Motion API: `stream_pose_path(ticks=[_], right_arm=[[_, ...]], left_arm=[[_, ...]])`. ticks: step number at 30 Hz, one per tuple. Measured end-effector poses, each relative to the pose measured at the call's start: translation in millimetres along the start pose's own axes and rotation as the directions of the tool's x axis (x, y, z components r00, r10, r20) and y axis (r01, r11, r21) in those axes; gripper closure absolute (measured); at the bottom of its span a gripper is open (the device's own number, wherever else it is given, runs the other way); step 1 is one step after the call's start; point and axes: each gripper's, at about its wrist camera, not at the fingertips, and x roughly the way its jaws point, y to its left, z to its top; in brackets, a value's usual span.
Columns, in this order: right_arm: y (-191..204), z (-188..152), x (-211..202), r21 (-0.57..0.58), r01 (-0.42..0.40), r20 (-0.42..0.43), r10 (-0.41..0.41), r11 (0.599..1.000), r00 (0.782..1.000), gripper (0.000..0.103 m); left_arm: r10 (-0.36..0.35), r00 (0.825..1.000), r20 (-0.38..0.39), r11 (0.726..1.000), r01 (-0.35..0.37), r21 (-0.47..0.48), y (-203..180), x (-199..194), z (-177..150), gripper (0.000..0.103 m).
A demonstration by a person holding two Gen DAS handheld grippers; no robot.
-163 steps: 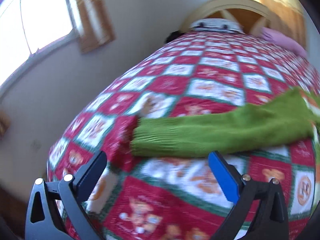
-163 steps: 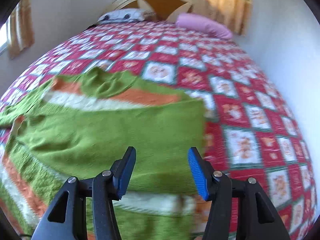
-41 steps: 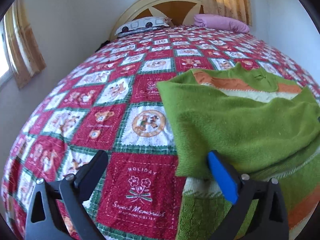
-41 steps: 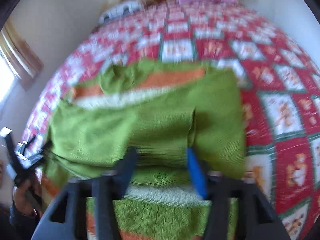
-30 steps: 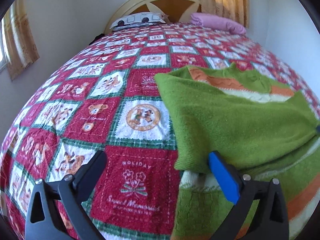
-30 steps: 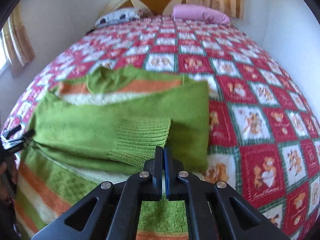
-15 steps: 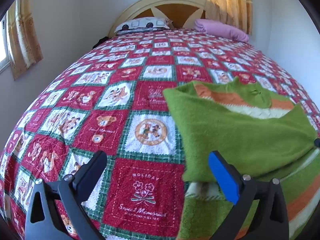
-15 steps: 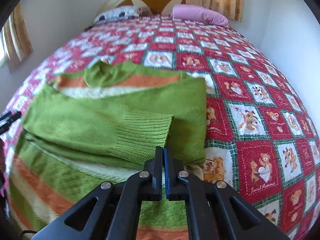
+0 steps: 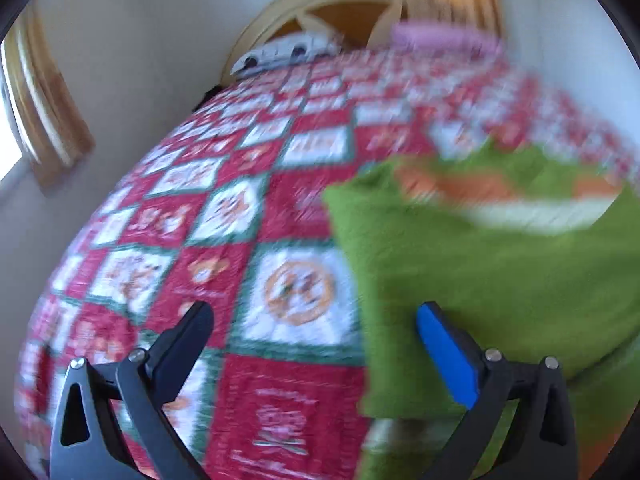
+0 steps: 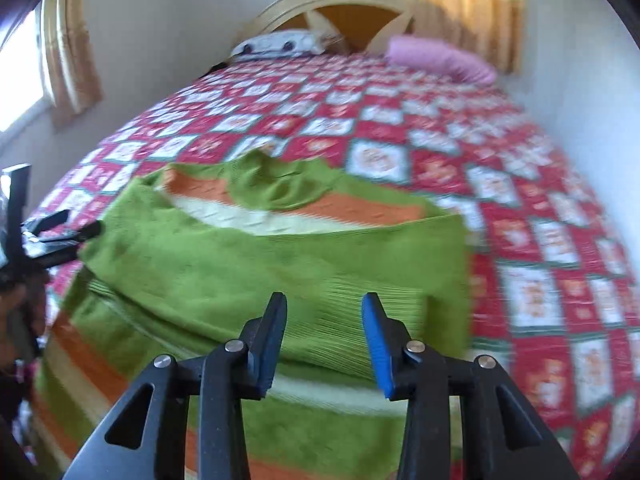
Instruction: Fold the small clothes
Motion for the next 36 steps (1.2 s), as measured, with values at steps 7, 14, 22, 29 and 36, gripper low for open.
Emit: stream_pose_path(ticks=[7, 14, 22, 29, 36], right_arm=[[-24.7, -23.3, 14.1, 0.067, -0.014, -0.011, 0.015, 0.998, 1.0, 0.063], [-30.2, -25.5, 4.2, 0.012, 0.056, -0.015, -0.056, 0.998, 0.998, 0.063], [-32.0, -36.9, -10.1, 0.032, 0.11, -0.003, -0.11, 0.993, 0.994, 0.061], [-16.6, -34.7, -6.1, 0.005, 0.014, 0.025, -0.014, 1.0, 1.0, 0.058], [-19.3, -38.9, -4.5, -0.012, 0.059, -0.001, -0.059, 0.998, 0.998, 0.055]], left_arm=[[-0.06, 0.998, -0.023, 0.997, 0.058, -0.056, 19.2, 9.7, -12.5, 0.0], [-0.066, 0.998, -0.011, 0.996, 0.065, -0.069, 22.4, -2.6, -24.5, 0.0], [-0.116, 0.993, -0.021, 0.989, 0.114, -0.094, 27.5, -1.8, -30.0, 0.0], [-0.108, 0.994, -0.023, 0.986, 0.104, -0.127, 33.0, -3.1, -34.2, 0.0], [-0.137, 0.991, -0.013, 0.982, 0.134, -0.136, 35.6, -5.4, -35.0, 0.0]])
